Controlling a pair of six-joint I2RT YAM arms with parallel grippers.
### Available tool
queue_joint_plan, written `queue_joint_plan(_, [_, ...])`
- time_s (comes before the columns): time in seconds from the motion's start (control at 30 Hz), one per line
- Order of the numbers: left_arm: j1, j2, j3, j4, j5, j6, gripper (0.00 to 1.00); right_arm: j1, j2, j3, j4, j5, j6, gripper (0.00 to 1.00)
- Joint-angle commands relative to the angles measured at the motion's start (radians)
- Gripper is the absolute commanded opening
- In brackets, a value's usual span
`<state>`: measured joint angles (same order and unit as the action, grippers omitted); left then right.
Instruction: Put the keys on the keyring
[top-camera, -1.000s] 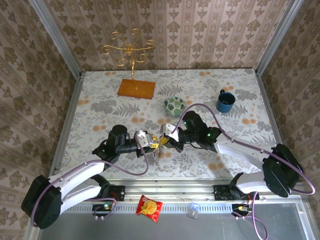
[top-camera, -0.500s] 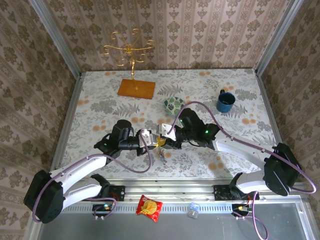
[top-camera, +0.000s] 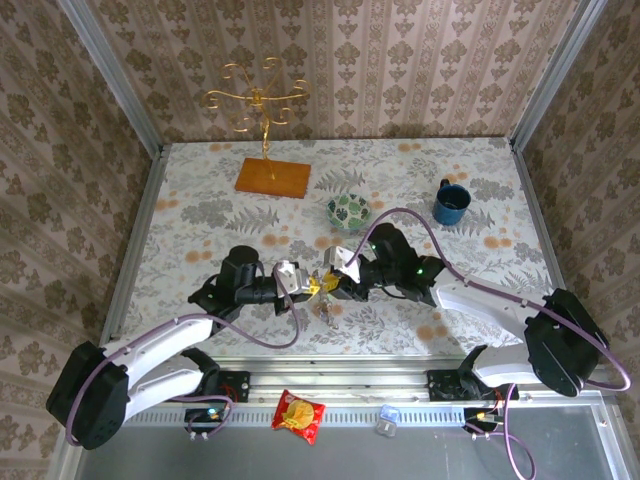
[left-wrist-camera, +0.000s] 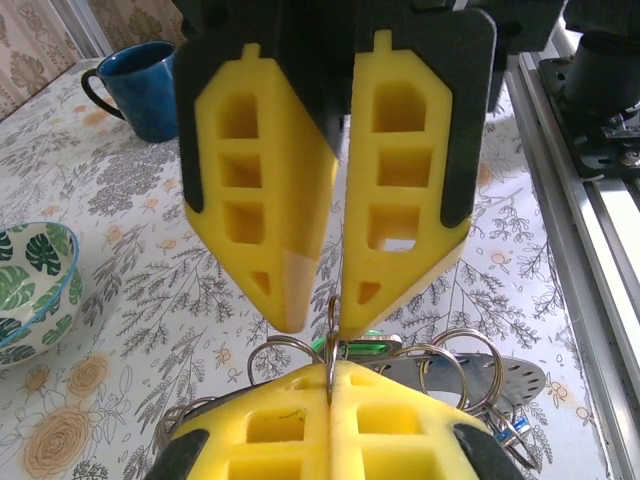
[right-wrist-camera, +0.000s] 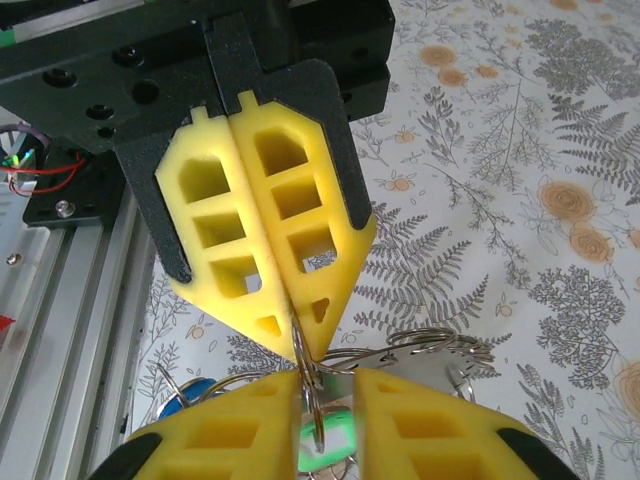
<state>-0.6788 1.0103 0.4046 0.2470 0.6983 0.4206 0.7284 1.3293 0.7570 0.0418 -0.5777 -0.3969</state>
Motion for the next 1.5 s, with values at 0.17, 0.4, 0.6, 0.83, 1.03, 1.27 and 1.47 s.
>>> queue_joint_plan(0.17, [0.008, -0.006, -0.024, 0.130, 0.033, -0.070, 0.00, 0.001, 0.040, 0.014, 0.038, -0.064, 0.020, 0.20])
queue_joint_plan(0.4, [0.013, -0.013, -0.026, 0.121, 0.017, -0.077, 0.04, 0.002, 0.045, 0.043, -0.005, -0.066, -0.013, 0.00])
queue_joint_plan(0.6, [0.013, -0.029, 0.028, -0.048, -0.028, 0.007, 0.22, 0.017, 0.032, 0.113, -0.158, -0.030, -0.109, 0.00])
queue_joint_plan(0.83, [0.008, -0.006, 0.095, -0.179, -0.011, 0.072, 0.15, 0.067, 0.091, 0.237, -0.354, 0.035, -0.228, 0.00])
queue_joint_plan(1.03, [0.008, -0.004, 0.116, -0.222, 0.001, 0.104, 0.00, 0.082, 0.102, 0.280, -0.378, 0.050, -0.239, 0.01])
queue_joint_plan(1.27, [0.008, -0.021, 0.067, -0.127, 0.020, 0.063, 0.00, 0.029, 0.070, 0.145, -0.224, 0.031, -0.114, 0.24])
queue_joint_plan(1.47, [0.008, -0.027, 0.052, -0.117, 0.015, 0.059, 0.00, 0.027, 0.070, 0.105, -0.194, 0.031, -0.084, 0.21])
